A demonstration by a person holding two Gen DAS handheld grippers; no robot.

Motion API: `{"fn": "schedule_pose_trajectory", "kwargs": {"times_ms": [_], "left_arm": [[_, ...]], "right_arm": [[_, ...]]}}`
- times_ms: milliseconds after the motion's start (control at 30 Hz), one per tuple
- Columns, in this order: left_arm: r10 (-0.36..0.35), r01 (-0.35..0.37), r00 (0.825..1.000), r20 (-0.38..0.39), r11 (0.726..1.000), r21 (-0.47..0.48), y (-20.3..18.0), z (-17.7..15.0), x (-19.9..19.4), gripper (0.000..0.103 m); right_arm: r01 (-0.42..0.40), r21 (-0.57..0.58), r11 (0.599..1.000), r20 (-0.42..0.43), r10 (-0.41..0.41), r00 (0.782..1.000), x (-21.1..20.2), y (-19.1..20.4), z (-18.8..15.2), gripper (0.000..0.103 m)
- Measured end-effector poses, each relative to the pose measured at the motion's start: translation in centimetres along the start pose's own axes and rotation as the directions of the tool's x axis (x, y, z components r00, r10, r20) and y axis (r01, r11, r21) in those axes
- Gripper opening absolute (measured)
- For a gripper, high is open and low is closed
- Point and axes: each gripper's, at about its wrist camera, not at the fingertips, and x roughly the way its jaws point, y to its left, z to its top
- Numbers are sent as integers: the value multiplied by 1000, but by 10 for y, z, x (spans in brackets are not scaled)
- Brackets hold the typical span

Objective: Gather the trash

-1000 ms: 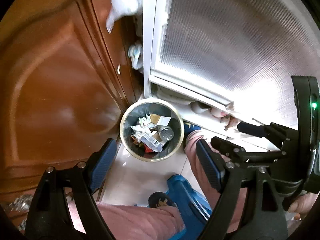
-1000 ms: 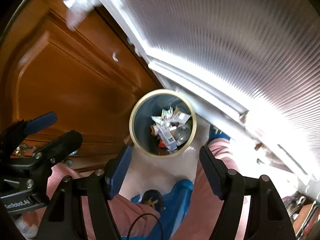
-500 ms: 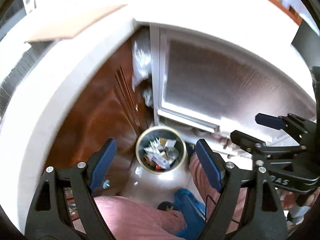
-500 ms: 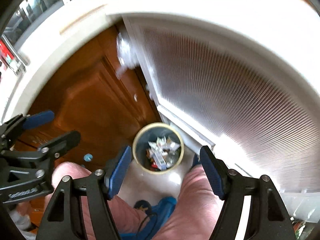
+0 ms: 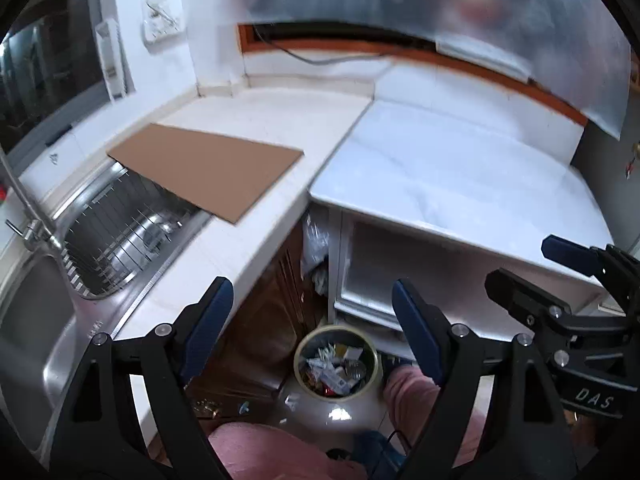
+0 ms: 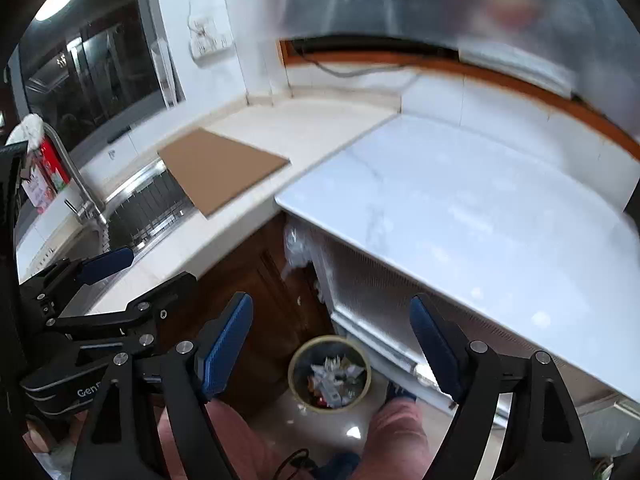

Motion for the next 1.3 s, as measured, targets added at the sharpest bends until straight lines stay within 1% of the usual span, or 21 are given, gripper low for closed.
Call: {"fn": "schedule_pose_trajectory", "kwargs": {"times_ms": [100, 200, 300, 400, 500, 633, 767, 933, 1300], "left_arm": [[4, -4, 999, 32, 1000, -10, 3, 10, -16, 79], [7, -6, 999, 53, 1000, -16, 6, 16, -30, 79], [7, -6, 998, 69, 1000, -20, 7, 21, -42, 80], [24, -23, 996, 86, 1000, -14, 6, 25, -50, 79], [33, -32, 995, 95, 999, -11, 3, 25, -52, 79], [28, -27, 994, 105, 1000, -15, 3, 26, -55, 79], [25, -23, 994, 105, 1000, -17, 4, 26, -55, 79], [19, -17, 994, 105, 1000, -22, 3, 26, -56, 79], [22, -19, 994, 105, 1000, -24, 0, 26, -55, 79]], "right_arm": [[-13, -2, 1000, 36, 13, 999, -22, 7, 11, 82], [-4, -11, 1000, 74, 4, 997, -45, 14, 19, 82], [5, -19, 1000, 107, -3, 994, -58, 18, 24, 82], [3, -15, 1000, 120, -1, 993, -64, 17, 27, 82], [1, -8, 1000, 126, 0, 992, -63, 13, 27, 82], [2, 0, 1000, 135, -2, 991, -63, 8, 27, 82], [24, -5, 1000, 159, -23, 987, -67, 7, 26, 82], [17, 3, 1000, 155, -18, 988, -68, 4, 26, 82], [33, 0, 999, 165, -33, 986, -71, -1, 27, 82]]}}
